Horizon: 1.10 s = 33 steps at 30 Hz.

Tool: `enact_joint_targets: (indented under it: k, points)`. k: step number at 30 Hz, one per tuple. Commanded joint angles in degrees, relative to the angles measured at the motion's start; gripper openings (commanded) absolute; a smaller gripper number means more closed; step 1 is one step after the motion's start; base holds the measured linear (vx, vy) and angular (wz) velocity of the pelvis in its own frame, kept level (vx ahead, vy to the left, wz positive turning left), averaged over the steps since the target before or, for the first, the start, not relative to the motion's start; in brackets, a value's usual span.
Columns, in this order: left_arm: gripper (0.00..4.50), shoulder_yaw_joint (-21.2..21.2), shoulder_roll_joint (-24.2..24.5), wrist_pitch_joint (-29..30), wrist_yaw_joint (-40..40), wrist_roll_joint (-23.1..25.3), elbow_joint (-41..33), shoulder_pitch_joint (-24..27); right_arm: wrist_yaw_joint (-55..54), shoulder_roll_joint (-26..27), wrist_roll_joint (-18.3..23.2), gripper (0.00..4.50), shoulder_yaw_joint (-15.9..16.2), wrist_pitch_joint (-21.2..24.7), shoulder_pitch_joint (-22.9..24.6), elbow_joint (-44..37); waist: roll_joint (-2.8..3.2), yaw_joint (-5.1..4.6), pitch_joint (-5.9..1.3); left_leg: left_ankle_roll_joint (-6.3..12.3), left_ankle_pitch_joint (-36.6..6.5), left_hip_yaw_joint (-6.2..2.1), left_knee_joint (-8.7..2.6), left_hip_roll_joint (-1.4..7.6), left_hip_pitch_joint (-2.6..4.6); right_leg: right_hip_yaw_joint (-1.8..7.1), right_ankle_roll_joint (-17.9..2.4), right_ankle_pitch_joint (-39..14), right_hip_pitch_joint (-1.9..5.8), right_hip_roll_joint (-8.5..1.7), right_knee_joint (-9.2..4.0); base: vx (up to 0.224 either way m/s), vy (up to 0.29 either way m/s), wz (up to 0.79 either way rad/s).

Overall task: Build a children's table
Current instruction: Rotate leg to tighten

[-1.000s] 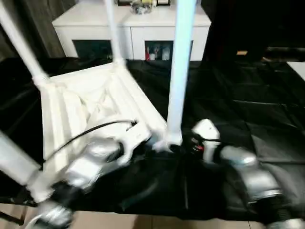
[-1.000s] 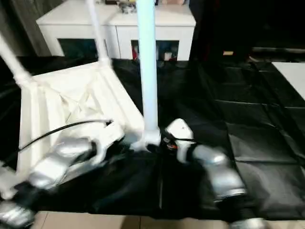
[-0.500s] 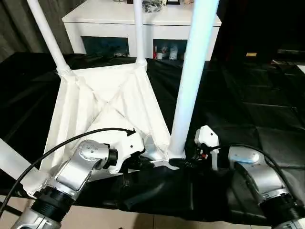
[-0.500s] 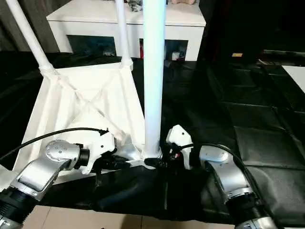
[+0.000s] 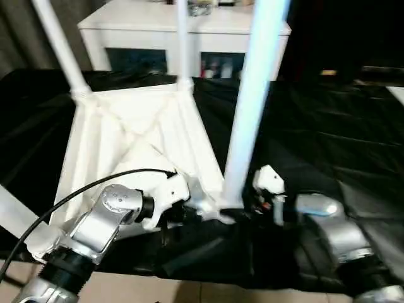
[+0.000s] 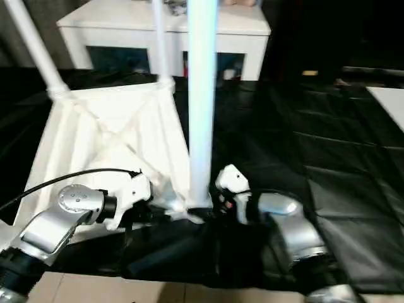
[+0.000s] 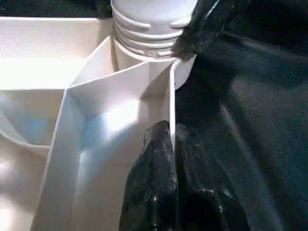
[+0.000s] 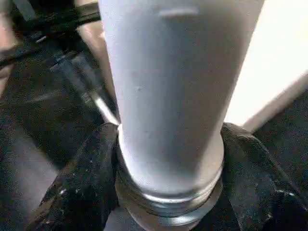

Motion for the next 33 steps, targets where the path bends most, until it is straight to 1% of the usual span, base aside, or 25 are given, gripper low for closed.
enact_joint_targets:
  k: [1, 2, 3, 4, 6, 8, 9, 12, 13, 15, 16, 17, 18, 19, 20, 21, 22, 23, 25, 27, 28, 30, 31, 32, 33]
  points:
    - [0.0, -2.1, -2.1, 1.4, 1.9, 0.7, 2.7, 0.7, -7.3, 1.4, -1.4, 2.7, -2.5, 0.7, -1.5, 2.1, -0.43, -0.08, -2.33, 0.94, -15.2, -1.62, -5.29, 3.38, 1.13, 1.27, -14.4, -10.4, 1.37, -2.84, -4.09, 0.0, 0.0, 0.0]
    - [0.0, -1.5, -3.2, 1.3, 4.0, 1.0, 3.8, 0.3, -9.1, 2.2, -1.7, 2.7, -2.8, 1.1, -1.3, 2.3, -0.43, -0.47, -1.99, -1.01, -19.1, -1.79, -5.69, 3.33, 1.27, 1.43, -12.5, -16.9, 1.15, -2.95, -4.7, 0.0, 0.0, 0.0]
    - [0.0, -0.6, -4.6, 1.3, 6.8, 1.4, 5.5, -0.4, -11.6, 3.3, -2.2, 2.7, -3.1, 1.1, -1.1, 2.5, -0.6, -0.69, -1.96, -1.78, -20.8, -1.99, -5.83, 3.31, 1.44, 1.48, -11.1, -20.1, 1.02, -3.03, -5.03, 0.0, 0.0, 0.0]
    - [0.0, 0.3, -6.4, 1.0, 10.8, 2.4, 8.1, -1.5, -15.8, 5.0, -3.2, 2.7, -3.5, 1.6, -0.7, 2.8, -0.6, -0.69, -1.96, -1.78, -20.8, -1.99, -5.83, 3.31, 1.44, 1.48, -11.1, -20.1, 1.02, -3.03, -5.03, 0.0, 0.0, 0.0]
    - [0.0, 1.7, -9.2, 1.2, 17.1, 3.8, 12.1, -3.6, -24.9, 8.2, -5.4, 2.7, -4.7, 2.1, -0.4, 3.7, -0.74, -1.02, -1.87, -2.89, -21.8, -2.06, -5.88, 3.1, 1.68, 1.65, -9.2, -23.2, 0.52, -2.92, -5.52, 0.0, 0.0, 0.0]
    - [0.0, 3.2, -11.6, 1.4, 22.1, 4.4, 15.1, -5.3, -31.8, 10.9, -6.5, 2.7, -6.0, 3.2, -0.4, 4.9, -0.7, -1.09, -1.89, -3.22, -22.5, -2.23, -5.99, 3.05, 1.63, 1.68, -7.9, -25.6, 0.35, -3.11, -5.81, 0.0, 0.0, 0.0]
    - [0.0, 3.9, -13.1, 1.0, 25.2, 4.8, 16.8, -6.3, -36.2, 12.4, -7.6, 2.7, -6.3, 3.4, -0.4, 5.7, -0.64, -0.93, -1.93, -3.42, -23.3, -2.16, -5.85, 2.93, 2.09, 1.76, -7.1, -27.0, -0.25, -3.0, -6.19, 0.0, 0.0, 0.0]
    - [0.0, 4.9, -16.0, 0.2, 30.6, 5.6, 20.0, -8.4, -44.1, 15.4, -9.4, 2.7, -6.7, 2.9, -1.1, 7.6, -0.62, -0.95, -2.0, -3.25, -23.6, -2.38, -6.08, 2.95, 1.87, 1.66, -6.4, -26.8, -0.12, -3.04, -6.27, 0.0, 0.0, 0.0]
    - [0.0, 4.9, -16.1, 0.1, 30.9, 5.7, 20.2, -8.5, -44.5, 15.7, -9.3, 2.7, -6.7, 2.8, -1.2, 7.8, -0.53, -1.05, -2.11, -2.99, -23.1, -2.43, -6.2, 2.96, 1.6, 1.62, -6.4, -24.8, 0.07, -2.94, -6.05, 0.0, 0.0, 0.0]
    - [0.0, 4.8, -17.2, -0.3, 31.6, 5.9, 21.0, -9.0, -46.1, 17.2, -9.4, 2.7, -6.7, 2.3, -1.7, 8.4, -0.53, -0.98, -2.24, -2.54, -22.3, -2.32, -6.18, 2.95, 1.49, 1.67, -6.5, -22.5, 0.1, -2.89, -5.96, 0.0, 0.0, 0.0]
    - [0.0, 4.7, -17.5, -0.6, 31.3, 6.1, 21.3, -9.2, -46.0, 17.7, -9.3, 2.7, -6.7, 2.2, -1.8, 8.3, -0.45, -0.94, -2.3, -1.93, -21.1, -2.17, -6.16, 2.93, 1.34, 1.69, -7.0, -19.6, 0.2, -2.77, -5.77, 0.0, 0.0, 0.0]
    - [0.0, 4.2, -17.6, -1.2, 30.3, 6.2, 21.3, -9.2, -44.0, 18.4, -7.9, 3.26, -7.1, 1.6, -1.4, 7.6, -0.39, -0.81, -2.43, -1.64, -20.6, -2.13, -6.11, 2.94, 1.34, 1.68, -7.1, -18.6, 0.3, -2.82, -5.67, 0.0, 0.0, 0.0]
    - [0.0, 3.6, -17.1, -1.7, 28.6, 6.3, 20.9, -8.8, -42.1, 18.6, -6.8, 3.4, -7.4, 0.7, -1.1, 6.6, -0.36, -0.73, -2.52, -0.94, -19.6, -2.06, -6.06, 2.98, 1.23, 1.71, -7.5, -16.6, 0.51, -2.91, -5.57, 0.0, 0.0, 0.0]
    - [0.0, 3.2, -16.8, -1.9, 27.6, 6.2, 20.6, -8.6, -41.7, 18.5, -6.7, 3.4, -7.3, 0.2, -1.0, 6.1, -0.37, -0.68, -2.61, -0.54, -18.6, -2.08, -6.04, 3.04, 1.09, 1.71, -7.7, -15.2, 0.72, -2.94, -5.41, 0.0, 0.0, 0.0]
    - [0.0, 2.3, -15.8, -2.5, 24.9, 6.0, 19.5, -7.9, -39.5, 17.7, -6.3, 3.42, -7.0, -0.1, -1.0, 5.2, -0.29, -0.53, -2.84, 0.71, -15.2, -2.03, -5.8, 3.09, 0.68, 1.58, -8.5, -10.7, 1.05, -2.85, -4.96, 0.0, 0.0, 0.0]
    - [0.0, 1.7, -15.2, -3.1, 23.2, 5.9, 18.9, -7.5, -38.3, 17.1, -5.9, 3.49, -6.6, -0.3, -1.1, 4.7, -0.29, -0.53, -2.84, 0.71, -15.2, -2.03, -5.8, 3.09, 0.68, 1.58, -8.5, -10.7, 1.05, -2.85, -4.96, 0.0, 0.0, 0.0]
    - [0.0, 1.0, -14.0, -2.7, 20.7, 5.7, 17.4, -6.7, -35.3, 15.7, -4.8, 3.49, -6.2, 0.0, -1.3, 4.0, -0.27, -0.64, -2.76, 1.41, -14.4, -1.89, -5.73, 3.08, 0.51, 1.47, -9.3, -9.8, 1.18, -2.9, -4.94, 0.0, 0.0, 0.0]
    - [0.0, 0.3, -12.7, -2.9, 18.4, 5.4, 15.9, -5.8, -30.3, 14.0, -3.0, 3.74, -5.5, 1.2, -1.5, 3.1, -0.24, -0.73, -2.8, 1.95, -14.1, -1.93, -5.66, 3.04, 0.34, 1.39, -9.7, -10.0, 1.51, -2.96, -4.86, 0.0, 0.0, 0.0]
    - [0.0, -0.3, -11.3, -2.7, 16.1, 5.1, 14.2, -4.9, -25.3, 11.8, -1.9, 3.83, -4.5, 2.1, -1.4, 1.8, -0.14, -0.72, -2.83, 2.3, -14.1, -1.83, -5.55, 3.17, 0.55, 1.45, -10.1, -10.0, 1.34, -2.94, -4.9, 0.0, 0.0, 0.0]
    - [0.0, -1.0, -9.4, -1.9, 12.7, 4.4, 11.8, -3.6, -19.7, 8.2, -1.9, 3.88, -3.1, 2.0, -1.0, -0.1, -0.25, -0.58, -2.82, 2.67, -12.9, -1.73, -5.45, 3.31, 0.55, 1.42, -10.9, -8.7, 1.51, -2.89, -4.74, 0.0, 0.0, 0.0]
    - [0.0, -1.3, -8.8, -1.7, 11.5, 4.1, 11.0, -3.2, -18.3, 7.2, -1.9, 3.88, -2.8, 1.8, -1.0, -0.5, -0.12, -0.52, -2.85, 3.02, -11.9, -1.63, -5.39, 3.42, 0.59, 1.39, -11.7, -7.4, 1.39, -2.85, -4.57, 0.0, 0.0, 0.0]
    - [0.0, -3.1, -5.0, -1.5, 4.7, 2.5, 6.8, -0.9, -10.0, 1.6, -1.6, 3.88, -2.3, 0.7, -0.6, -2.6, -0.21, -0.48, -2.9, 3.34, -10.6, -1.53, -5.24, 3.45, 0.55, 1.35, -12.6, -4.9, 1.51, -2.72, -4.25, 0.0, 0.0, 0.0]
    - [0.0, -3.8, -3.7, -1.6, 2.6, 1.9, 5.3, -0.2, -7.7, 0.1, -1.5, 3.88, -2.1, 0.5, -0.5, -3.2, -0.14, -0.38, -3.0, 3.54, -10.2, -1.62, -5.18, 3.5, 0.59, 1.26, -12.8, -3.9, 1.63, -2.7, -4.05, 0.0, 0.0, 0.0]
    - [0.0, -4.1, -3.0, -1.5, 1.3, 1.5, 4.5, 0.2, -6.3, -0.8, -1.4, 3.88, -2.0, 0.5, -0.4, -3.6, -0.11, -0.29, -3.07, 4.62, -8.7, -1.49, -4.88, 3.46, 0.72, 1.2, -13.6, -0.8, 1.55, -2.53, -3.64, 0.0, 0.0, 0.0]
    - [0.0, -5.1, -1.2, -1.0, -1.5, 0.9, 2.4, 1.1, -3.1, -2.9, -0.7, 3.88, -1.3, 0.8, 0.0, -4.7, -0.05, -0.34, -3.08, 5.02, -8.2, -1.41, -4.86, 3.52, 0.76, 1.23, -13.9, 0.3, 1.53, -2.51, -3.59, 0.0, 0.0, 0.0]
